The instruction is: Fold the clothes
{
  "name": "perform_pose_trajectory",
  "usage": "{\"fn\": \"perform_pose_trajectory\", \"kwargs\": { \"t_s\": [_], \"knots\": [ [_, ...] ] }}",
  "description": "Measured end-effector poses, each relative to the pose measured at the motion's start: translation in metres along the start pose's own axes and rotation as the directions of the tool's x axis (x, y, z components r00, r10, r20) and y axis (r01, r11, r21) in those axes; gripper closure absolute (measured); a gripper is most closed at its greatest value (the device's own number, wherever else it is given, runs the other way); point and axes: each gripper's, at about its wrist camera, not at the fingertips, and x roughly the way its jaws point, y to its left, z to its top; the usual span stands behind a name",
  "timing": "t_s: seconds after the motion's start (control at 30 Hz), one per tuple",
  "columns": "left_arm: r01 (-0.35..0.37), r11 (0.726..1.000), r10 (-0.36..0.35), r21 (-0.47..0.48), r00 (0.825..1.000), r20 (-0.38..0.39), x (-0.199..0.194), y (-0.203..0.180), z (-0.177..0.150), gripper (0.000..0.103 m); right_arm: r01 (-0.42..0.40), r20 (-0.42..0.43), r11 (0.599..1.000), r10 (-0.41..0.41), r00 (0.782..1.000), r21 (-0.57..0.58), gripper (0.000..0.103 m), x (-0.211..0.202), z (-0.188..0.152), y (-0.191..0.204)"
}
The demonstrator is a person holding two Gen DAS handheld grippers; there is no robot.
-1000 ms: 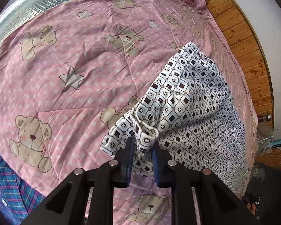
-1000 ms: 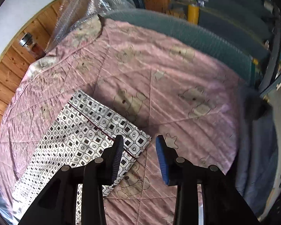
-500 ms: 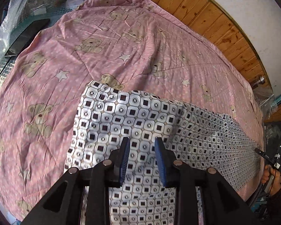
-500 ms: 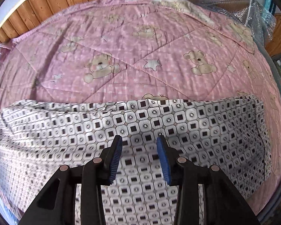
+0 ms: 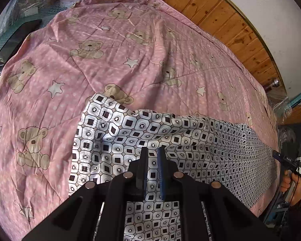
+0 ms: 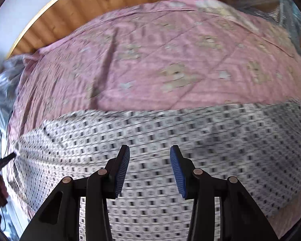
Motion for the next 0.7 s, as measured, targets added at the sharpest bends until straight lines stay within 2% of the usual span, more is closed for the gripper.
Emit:
{"fn": "perform_pose_trajectory", "kwargs": {
  "t_s": [0.1,0.17,0.23,0.3,0.37,0.43,0.47,0.5,0.53,0.6,0.63,0.67,0.7],
  "knots": [
    [-0.042,0.999,0.042,-0.013,0.999,-0.023,0.019,0.015,0.012,0.094,0.090,-0.072,0.992,-0.096,0.993,-0.087,0.063,0.048,0.009,0.037],
    [-0.046,0.998,0.045,-0.052,0.999,-0.022,0.025,0.031,0.023,0.095,0.180,0.000,0.976,-0.182,0.983,-0.122,0.060,0.052,0.022,0.047],
    [-0.037,0.997,0.036,-0.067,0.999,-0.013,0.016,0.035,0.030,0.095,0.214,0.001,0.974,-0.214,0.977,-0.073,0.060,0.051,0.035,0.047],
    [0.019,0.998,-0.018,-0.056,1.000,0.007,-0.006,0.036,0.025,0.094,0.178,0.026,0.981,-0.177,0.984,-0.073,0.061,0.033,0.034,0.065],
    [0.079,0.995,-0.078,-0.067,0.997,0.014,-0.032,0.044,0.005,0.093,0.119,0.047,0.988,-0.115,0.992,-0.096,0.061,0.016,0.027,0.088],
    [0.117,0.989,-0.117,-0.090,0.993,0.010,-0.051,0.055,-0.020,0.093,0.037,-0.009,0.985,-0.039,0.999,-0.168,0.060,0.022,0.009,0.120],
    [0.124,0.986,-0.125,-0.107,0.992,0.002,-0.057,0.061,-0.035,0.092,0.052,-0.049,0.977,-0.063,0.997,-0.206,0.060,0.039,0.001,0.131],
    [0.096,0.987,-0.099,-0.129,0.995,-0.019,-0.056,0.070,-0.049,0.092,0.068,-0.088,0.967,-0.092,0.992,-0.245,0.060,0.056,-0.008,0.141],
    [0.062,0.985,-0.070,-0.159,0.997,-0.045,-0.050,0.078,-0.060,0.092,0.120,-0.010,0.954,-0.128,0.992,-0.273,0.055,0.058,-0.009,0.148],
    [0.034,0.971,-0.046,-0.238,0.998,-0.047,-0.049,0.098,-0.079,0.092,0.200,-0.025,0.940,-0.215,0.976,-0.278,0.055,0.063,-0.003,0.162],
    [0.058,0.957,-0.065,-0.284,0.998,-0.017,-0.055,0.107,-0.085,0.091,0.202,-0.014,0.943,-0.214,0.977,-0.263,0.055,0.056,0.002,0.173],
    [0.091,0.941,-0.089,-0.325,0.996,0.019,-0.062,0.113,-0.091,0.091,0.176,0.019,0.946,-0.178,0.984,-0.273,0.054,0.045,0.003,0.189],
    [0.127,0.924,-0.114,-0.361,0.992,0.056,-0.069,0.119,-0.097,0.089,0.143,0.031,0.931,-0.141,0.990,-0.335,0.054,0.038,-0.003,0.214]
  ]
}}
